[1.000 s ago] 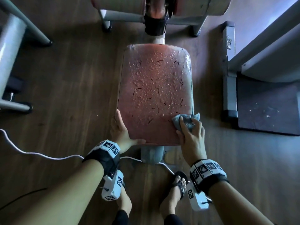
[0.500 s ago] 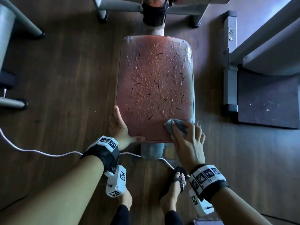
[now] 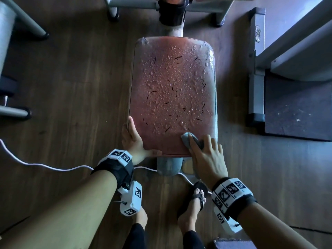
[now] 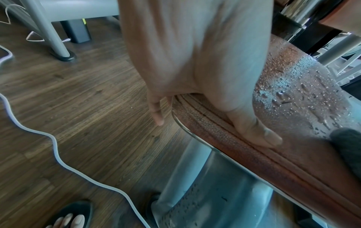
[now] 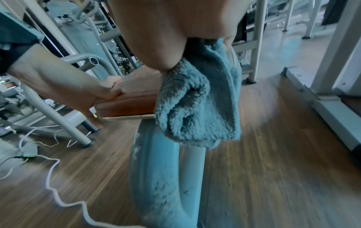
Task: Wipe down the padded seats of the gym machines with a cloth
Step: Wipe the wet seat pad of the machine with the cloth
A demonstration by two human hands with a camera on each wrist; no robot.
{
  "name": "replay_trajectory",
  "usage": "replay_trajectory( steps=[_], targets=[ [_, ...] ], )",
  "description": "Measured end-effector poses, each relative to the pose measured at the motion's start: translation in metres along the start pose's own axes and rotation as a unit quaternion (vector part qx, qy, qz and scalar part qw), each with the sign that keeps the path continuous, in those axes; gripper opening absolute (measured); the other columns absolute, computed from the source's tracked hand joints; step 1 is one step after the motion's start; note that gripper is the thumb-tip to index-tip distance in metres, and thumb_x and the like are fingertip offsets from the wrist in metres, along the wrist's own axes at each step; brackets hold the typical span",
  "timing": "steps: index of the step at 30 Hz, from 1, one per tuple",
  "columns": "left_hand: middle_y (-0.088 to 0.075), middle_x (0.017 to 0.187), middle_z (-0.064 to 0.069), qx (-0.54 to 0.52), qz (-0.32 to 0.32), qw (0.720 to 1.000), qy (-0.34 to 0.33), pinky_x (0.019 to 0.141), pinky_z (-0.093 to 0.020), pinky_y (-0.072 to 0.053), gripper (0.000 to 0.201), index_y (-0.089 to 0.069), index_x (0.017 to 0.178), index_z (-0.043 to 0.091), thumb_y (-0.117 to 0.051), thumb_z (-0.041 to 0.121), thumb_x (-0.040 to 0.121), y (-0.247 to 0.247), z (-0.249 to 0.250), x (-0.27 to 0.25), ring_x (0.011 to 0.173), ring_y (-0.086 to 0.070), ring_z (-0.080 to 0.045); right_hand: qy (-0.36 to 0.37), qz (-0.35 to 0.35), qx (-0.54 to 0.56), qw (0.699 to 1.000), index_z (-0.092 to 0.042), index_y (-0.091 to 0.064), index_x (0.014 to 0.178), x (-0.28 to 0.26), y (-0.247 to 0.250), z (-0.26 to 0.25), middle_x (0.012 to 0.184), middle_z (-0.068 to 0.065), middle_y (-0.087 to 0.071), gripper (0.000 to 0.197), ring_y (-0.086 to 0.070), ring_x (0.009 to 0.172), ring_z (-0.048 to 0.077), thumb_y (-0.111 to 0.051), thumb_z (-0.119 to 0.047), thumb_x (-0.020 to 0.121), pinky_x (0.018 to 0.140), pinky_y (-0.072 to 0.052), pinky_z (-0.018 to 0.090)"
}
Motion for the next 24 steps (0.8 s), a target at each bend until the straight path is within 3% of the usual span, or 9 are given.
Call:
replay_trajectory(
  steps=[6,10,15,19,22,24],
  targets=[
    [0.032,0.156,-0.004,0.013,0.020,1.000,0.015,0.120,-0.053,-0.007,0.158,0.051,0.125,0.042,-0.058,0.096,0.024,0.000,-0.006,0.003,0.147,0.017,-0.024,-0.039,-0.009,0.005,0.999,-0.023,-0.050,0.137,0.020,0.004,0.004,0.108,0.011,-0.043,0.059,-0.044,0.091,0.031,-0.068,-0.021,0.081,0.074,-0.044,0.044],
    [0.032,0.156,-0.006,0.020,0.015,1.000,0.017,0.120,-0.052,-0.006,0.159,0.046,0.130,0.034,-0.074,0.076,0.035,0.000,-0.004,0.002,0.147,0.017,-0.025,0.000,-0.021,-0.008,1.000,-0.019,-0.052,0.137,0.000,0.002,-0.004,0.106,0.012,-0.046,0.065,-0.046,0.088,0.031,-0.070,-0.016,0.075,0.072,-0.042,0.042],
    [0.027,0.157,-0.011,0.032,0.024,0.999,0.016,0.120,-0.048,-0.006,0.157,0.041,0.135,0.024,-0.068,0.076,0.035,0.002,-0.001,-0.001,0.148,0.013,-0.026,0.001,-0.015,-0.026,1.000,-0.022,-0.051,0.135,0.020,0.009,0.002,0.108,0.013,-0.048,0.064,-0.046,0.090,0.033,-0.070,-0.018,0.075,0.072,-0.043,0.044],
    [0.026,0.157,-0.011,0.030,0.033,0.999,0.016,0.120,-0.049,-0.007,0.160,0.040,0.137,0.024,-0.077,0.071,0.038,0.002,-0.003,0.000,0.148,0.012,-0.026,-0.030,-0.026,-0.020,0.999,-0.021,-0.050,0.137,0.021,0.005,-0.004,0.110,0.012,-0.044,0.061,-0.044,0.091,0.032,-0.066,-0.018,0.079,0.073,-0.040,0.042],
    [0.027,0.157,-0.009,0.028,0.041,0.999,0.017,0.121,-0.048,-0.005,0.163,0.039,0.139,0.026,-0.089,0.057,0.043,0.001,-0.006,0.001,0.148,0.013,-0.025,0.005,-0.047,-0.018,0.999,-0.020,-0.048,0.140,0.005,-0.001,-0.010,0.109,0.012,-0.044,0.070,-0.045,0.090,0.033,-0.066,-0.015,0.073,0.073,-0.042,0.043],
    [0.028,0.157,-0.007,0.025,0.040,0.999,0.017,0.121,-0.048,-0.005,0.163,0.040,0.139,0.026,-0.088,0.059,0.042,0.000,-0.007,0.001,0.148,0.014,-0.024,0.019,-0.037,-0.019,0.999,-0.020,-0.050,0.139,0.006,0.003,-0.008,0.106,0.013,-0.047,0.073,-0.046,0.088,0.033,-0.070,-0.015,0.068,0.071,-0.042,0.042]
  ],
)
Point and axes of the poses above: each hand's wrist, its own x-axis towards the middle knuckle, its own y-axis out of the back of the hand, z = x × y, the point moved 7 cm from there along x, towards the middle knuckle
